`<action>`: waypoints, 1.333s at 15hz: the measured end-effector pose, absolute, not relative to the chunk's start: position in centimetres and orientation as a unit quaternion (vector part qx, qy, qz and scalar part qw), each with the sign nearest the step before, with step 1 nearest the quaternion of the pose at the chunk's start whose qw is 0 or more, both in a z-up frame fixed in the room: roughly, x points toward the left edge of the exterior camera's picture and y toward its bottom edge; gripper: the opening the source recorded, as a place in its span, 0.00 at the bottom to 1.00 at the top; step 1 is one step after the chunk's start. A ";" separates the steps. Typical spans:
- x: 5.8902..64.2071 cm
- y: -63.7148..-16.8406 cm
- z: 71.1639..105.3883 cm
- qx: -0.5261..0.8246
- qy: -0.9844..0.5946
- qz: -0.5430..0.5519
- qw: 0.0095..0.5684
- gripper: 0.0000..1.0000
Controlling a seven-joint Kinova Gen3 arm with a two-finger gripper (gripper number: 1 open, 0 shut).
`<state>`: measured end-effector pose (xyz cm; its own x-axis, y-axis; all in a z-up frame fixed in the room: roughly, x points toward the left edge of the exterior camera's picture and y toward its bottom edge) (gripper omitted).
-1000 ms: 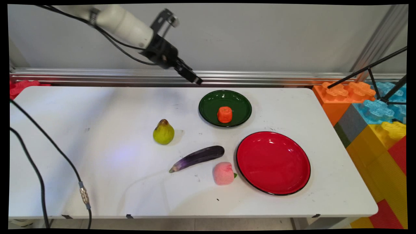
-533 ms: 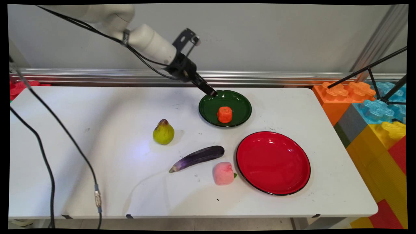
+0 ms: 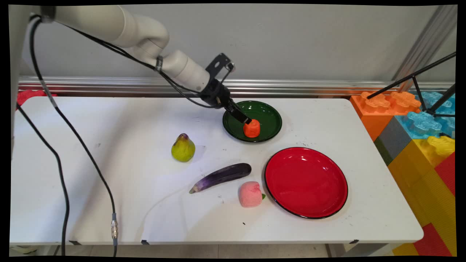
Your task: Pick up the mandarin from the green plate, then place the picked object on the table
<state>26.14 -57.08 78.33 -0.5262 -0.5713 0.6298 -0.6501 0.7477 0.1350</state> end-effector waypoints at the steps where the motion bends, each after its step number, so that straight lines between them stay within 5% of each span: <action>1: 25.9 -57.2 77.6 0.347 -0.872 0.057 0.339 1.00; 14: 24.2 -58.8 72.8 0.308 -0.882 0.057 0.352 1.00; 15: 24.1 -58.8 72.7 0.302 -0.884 0.058 0.351 0.00; 20: 24.1 -58.4 72.5 0.271 -0.895 0.066 0.349 0.00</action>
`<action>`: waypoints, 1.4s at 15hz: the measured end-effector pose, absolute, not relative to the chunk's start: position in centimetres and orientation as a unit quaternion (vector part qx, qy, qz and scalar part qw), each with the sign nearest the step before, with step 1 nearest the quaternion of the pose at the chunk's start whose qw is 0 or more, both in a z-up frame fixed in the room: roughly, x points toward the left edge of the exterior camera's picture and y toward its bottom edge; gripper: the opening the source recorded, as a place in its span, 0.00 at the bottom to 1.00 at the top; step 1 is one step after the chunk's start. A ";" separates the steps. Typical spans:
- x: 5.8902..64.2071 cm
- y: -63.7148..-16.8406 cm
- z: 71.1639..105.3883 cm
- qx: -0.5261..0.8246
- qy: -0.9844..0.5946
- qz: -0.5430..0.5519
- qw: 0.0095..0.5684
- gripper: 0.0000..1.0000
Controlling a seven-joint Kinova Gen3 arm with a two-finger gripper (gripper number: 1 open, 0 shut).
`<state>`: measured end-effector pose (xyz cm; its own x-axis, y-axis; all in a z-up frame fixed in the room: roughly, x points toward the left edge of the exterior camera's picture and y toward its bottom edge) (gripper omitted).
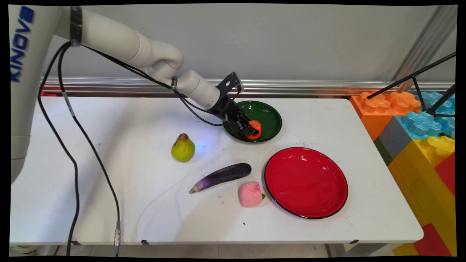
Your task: Place the picked object on the table
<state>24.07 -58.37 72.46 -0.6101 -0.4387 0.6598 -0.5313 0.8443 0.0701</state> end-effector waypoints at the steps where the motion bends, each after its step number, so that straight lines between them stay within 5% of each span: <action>1: 24.0 -58.3 72.6 0.267 -0.895 0.068 0.350 0.00; 15: 25.3 -53.9 84.3 0.261 -0.880 0.112 0.381 0.00; 21: 26.7 -49.1 85.3 0.272 -0.882 0.090 0.374 0.00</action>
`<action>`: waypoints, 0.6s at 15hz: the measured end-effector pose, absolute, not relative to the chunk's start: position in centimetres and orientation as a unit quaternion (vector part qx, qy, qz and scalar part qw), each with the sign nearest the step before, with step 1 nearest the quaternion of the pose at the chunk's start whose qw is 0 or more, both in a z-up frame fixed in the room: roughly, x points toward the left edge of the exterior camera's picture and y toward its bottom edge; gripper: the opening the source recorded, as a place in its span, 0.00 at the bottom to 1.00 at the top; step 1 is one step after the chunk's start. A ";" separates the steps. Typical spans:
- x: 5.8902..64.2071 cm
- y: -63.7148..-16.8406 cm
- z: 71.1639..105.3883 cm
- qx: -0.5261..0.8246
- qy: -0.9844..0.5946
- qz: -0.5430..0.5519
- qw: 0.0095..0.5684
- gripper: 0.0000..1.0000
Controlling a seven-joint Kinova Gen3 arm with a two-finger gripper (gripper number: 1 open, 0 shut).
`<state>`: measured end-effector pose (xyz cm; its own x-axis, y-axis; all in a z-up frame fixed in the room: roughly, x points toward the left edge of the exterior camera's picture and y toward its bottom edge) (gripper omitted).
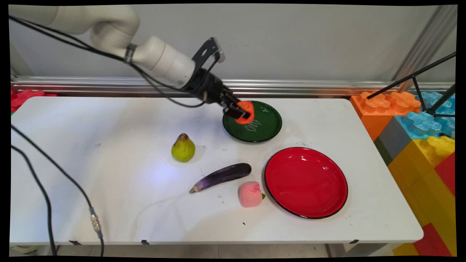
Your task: Place the picked object on the table
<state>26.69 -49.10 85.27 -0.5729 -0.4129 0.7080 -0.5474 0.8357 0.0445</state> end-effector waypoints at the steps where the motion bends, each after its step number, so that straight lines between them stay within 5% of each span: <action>1: 27.1 -48.1 85.0 0.273 -0.884 0.085 0.369 0.00; 9: 29.4 -44.3 81.4 0.269 -0.898 0.077 0.341 0.00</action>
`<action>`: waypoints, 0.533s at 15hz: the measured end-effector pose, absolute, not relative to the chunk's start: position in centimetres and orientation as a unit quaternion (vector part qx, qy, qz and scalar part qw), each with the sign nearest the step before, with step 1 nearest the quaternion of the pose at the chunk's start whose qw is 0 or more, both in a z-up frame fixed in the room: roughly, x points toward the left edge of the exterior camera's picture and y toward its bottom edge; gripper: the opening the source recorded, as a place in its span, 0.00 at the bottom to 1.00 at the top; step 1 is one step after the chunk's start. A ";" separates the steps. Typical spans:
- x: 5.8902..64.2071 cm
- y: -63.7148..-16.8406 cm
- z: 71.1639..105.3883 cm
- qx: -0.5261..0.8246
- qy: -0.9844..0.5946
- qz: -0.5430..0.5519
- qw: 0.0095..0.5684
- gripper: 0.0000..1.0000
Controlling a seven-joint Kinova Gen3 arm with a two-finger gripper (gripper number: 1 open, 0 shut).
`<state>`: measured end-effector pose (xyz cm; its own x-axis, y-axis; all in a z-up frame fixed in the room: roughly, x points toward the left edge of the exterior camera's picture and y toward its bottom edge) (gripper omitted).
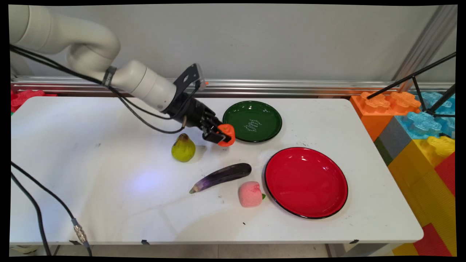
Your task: Place the picked object on the table
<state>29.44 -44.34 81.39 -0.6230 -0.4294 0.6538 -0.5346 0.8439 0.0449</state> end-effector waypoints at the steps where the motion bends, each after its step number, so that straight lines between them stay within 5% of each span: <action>1: 29.6 -44.3 80.7 0.268 -0.899 0.077 0.338 0.00; 8: 30.3 -44.1 76.2 0.268 -0.906 0.068 0.321 0.00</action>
<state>30.31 -44.08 76.20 -0.6500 -0.4419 0.6182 -0.5290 0.8472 0.0494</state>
